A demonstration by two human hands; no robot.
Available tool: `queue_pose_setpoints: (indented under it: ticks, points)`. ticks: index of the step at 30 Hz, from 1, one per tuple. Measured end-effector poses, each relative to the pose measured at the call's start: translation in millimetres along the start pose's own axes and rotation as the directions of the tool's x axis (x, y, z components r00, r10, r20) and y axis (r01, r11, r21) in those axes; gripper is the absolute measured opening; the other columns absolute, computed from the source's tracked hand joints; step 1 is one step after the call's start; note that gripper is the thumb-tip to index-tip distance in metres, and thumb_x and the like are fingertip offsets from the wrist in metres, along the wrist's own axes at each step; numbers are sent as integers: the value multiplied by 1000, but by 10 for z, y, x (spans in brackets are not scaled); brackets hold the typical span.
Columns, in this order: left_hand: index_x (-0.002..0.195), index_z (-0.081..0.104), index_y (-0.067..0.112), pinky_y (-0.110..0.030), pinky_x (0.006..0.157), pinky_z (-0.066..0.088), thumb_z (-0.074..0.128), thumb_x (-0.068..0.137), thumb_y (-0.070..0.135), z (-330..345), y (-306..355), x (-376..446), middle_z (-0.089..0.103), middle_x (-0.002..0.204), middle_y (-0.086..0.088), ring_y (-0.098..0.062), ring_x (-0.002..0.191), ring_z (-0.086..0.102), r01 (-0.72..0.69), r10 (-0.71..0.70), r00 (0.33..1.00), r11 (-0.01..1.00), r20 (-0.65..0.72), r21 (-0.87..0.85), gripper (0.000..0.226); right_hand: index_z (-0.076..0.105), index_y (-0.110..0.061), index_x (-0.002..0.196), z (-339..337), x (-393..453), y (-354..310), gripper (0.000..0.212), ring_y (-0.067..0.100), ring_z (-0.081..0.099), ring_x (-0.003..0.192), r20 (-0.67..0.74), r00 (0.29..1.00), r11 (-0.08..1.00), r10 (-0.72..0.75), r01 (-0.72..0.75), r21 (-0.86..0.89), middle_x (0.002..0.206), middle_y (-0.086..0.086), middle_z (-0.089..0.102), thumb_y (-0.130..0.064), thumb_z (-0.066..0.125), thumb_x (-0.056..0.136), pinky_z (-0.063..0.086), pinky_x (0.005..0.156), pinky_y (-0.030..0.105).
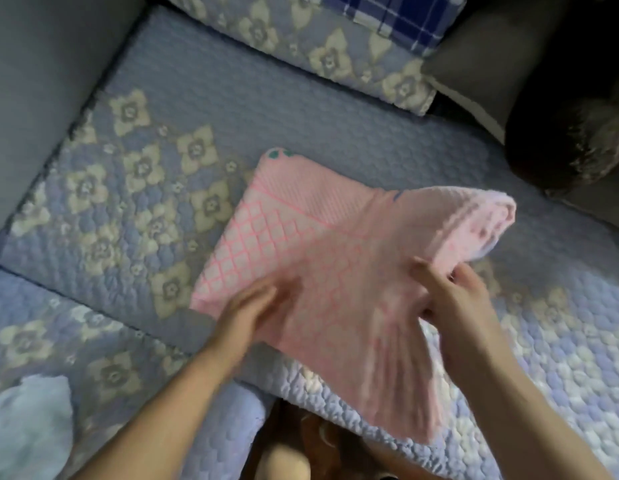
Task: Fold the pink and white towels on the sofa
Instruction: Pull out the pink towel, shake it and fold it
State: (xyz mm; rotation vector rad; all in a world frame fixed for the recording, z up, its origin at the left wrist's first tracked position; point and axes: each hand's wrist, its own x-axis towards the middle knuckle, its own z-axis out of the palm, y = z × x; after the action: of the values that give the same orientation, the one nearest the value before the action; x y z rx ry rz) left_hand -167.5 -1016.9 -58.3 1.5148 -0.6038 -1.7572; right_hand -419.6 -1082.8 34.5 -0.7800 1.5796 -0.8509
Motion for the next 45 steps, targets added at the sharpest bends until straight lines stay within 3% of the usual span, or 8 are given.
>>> queue_pose_setpoints:
  ticks: [7,13,17,22,29,33,37,45]
  points:
    - [130,63,24,-39,84,50,54,90,67,-816,159,-202,68,126,-4,-25,110,65,-84,-152,946,738,-286,-670,59,39,-25,151,1943,200,34,65,14,65,105,523,844,941,116,75,-330,125,-1,66,-16,66,93,55,94,40]
    - [155,28,31,-34,107,45,84,73,32,-525,-38,99,41,152,2,-12,129,51,-40,-16,854,995,-521,-96,99,58,-7,134,1657,754,115,49,34,49,124,405,802,514,-439,594,-619,135,16,54,-14,66,86,36,111,39]
    - [152,36,17,-15,105,38,77,87,15,-404,-147,188,40,142,-10,-9,118,47,-31,159,785,975,-599,219,76,32,-17,155,1519,1460,-203,79,40,32,139,483,814,145,-324,547,-824,157,18,32,-41,67,89,24,116,44]
    - [143,52,16,9,87,26,46,105,20,-536,-238,231,51,130,-1,-4,111,50,46,237,714,923,-659,381,39,15,-40,154,1866,2147,-302,79,38,48,134,501,864,150,-48,502,-852,154,14,41,-70,49,89,39,107,45]
    - [129,61,22,-52,101,39,50,90,18,-480,337,317,47,135,-16,-39,124,45,271,552,579,564,-600,780,41,49,-25,124,2097,2395,-145,60,48,63,106,439,890,5,-121,443,-896,118,29,64,-73,29,94,49,89,50]
    - [152,34,29,-56,116,25,28,101,51,-175,405,539,37,154,-11,-38,143,31,258,451,724,525,-522,811,55,59,-24,107,2224,2180,-76,56,45,69,84,601,717,-73,-354,619,-782,92,22,71,-74,39,89,54,71,43]
    - [151,37,23,-46,99,42,18,102,59,-376,119,667,58,132,-8,-32,120,53,525,151,762,428,-630,736,63,64,-21,109,2248,2307,-1,60,44,67,97,552,806,-94,-214,545,-833,107,18,71,-69,31,95,53,84,44]
    - [157,29,21,-58,121,12,30,103,47,-192,361,716,31,157,-16,-42,147,25,292,511,727,376,-460,879,60,60,-19,120,2242,2568,-26,60,43,64,105,473,868,-88,-153,465,-881,116,18,68,-57,17,101,49,93,48]
